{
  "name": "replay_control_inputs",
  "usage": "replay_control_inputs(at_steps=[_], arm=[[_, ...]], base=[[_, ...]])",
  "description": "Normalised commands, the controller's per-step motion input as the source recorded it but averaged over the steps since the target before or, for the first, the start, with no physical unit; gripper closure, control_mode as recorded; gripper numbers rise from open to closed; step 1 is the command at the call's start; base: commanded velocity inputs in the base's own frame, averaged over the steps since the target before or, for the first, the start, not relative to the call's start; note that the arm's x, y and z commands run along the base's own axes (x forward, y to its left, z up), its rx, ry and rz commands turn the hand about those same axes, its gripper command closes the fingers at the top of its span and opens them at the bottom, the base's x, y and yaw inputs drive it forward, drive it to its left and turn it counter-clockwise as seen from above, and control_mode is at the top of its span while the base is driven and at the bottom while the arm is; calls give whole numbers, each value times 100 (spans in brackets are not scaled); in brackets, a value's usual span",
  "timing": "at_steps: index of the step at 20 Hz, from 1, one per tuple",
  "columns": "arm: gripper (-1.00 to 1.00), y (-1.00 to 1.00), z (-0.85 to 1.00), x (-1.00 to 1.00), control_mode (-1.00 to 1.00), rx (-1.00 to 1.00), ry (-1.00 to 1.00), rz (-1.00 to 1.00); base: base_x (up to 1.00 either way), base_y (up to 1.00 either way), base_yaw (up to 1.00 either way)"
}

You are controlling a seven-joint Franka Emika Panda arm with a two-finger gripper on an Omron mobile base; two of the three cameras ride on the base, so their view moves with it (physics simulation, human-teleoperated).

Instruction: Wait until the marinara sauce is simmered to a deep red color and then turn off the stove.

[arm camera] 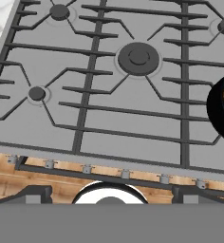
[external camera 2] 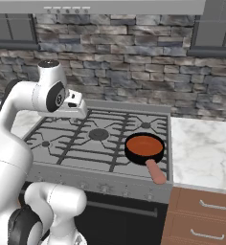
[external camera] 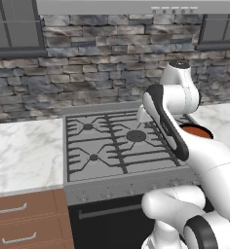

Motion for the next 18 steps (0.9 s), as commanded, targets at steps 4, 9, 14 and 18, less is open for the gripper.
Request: replay_control_inputs(at_steps=[4,9,14,18], arm=[[-100,0,0,0,-100,0,0,0],[-100,0,0,0,-100,0,0,0],[-100,0,0,0,-100,0,0,0],[-100,0,0,0,-100,0,0,0]], base=[[0,0,0],[0,0,0],[0,0,0],[0,0,0]])
